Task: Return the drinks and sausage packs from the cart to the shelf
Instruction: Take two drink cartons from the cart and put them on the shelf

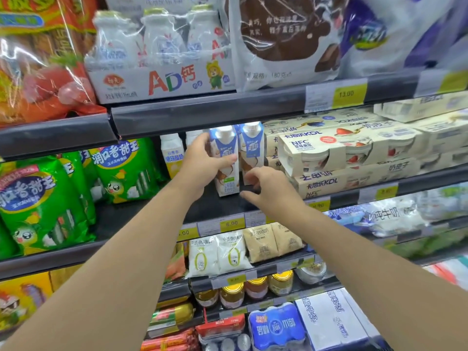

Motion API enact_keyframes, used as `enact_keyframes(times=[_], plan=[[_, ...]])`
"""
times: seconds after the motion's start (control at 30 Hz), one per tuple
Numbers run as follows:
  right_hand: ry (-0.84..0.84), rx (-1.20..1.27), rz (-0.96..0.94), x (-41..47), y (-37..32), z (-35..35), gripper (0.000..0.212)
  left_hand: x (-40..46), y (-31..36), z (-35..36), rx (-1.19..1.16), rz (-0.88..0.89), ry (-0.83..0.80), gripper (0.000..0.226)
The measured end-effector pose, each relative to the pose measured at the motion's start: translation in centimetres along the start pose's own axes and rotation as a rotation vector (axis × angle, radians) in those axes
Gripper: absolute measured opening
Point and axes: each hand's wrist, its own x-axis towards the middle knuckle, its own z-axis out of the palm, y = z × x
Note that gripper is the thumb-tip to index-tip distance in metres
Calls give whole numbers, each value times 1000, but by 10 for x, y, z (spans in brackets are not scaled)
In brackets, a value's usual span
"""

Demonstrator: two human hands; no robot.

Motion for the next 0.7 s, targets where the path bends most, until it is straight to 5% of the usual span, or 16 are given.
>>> enact_keyframes(times=[0.23,0.47,0.7], plan=[[-84,-28,27,8,7,2,43,15,-8,3,104,0,111,54],[-91,-85,13,9,7,3,37,13,-6,4,352,32,101,36],[-85,-100,44,11,9,-3,37,12,-5,5,382,19,126,41]])
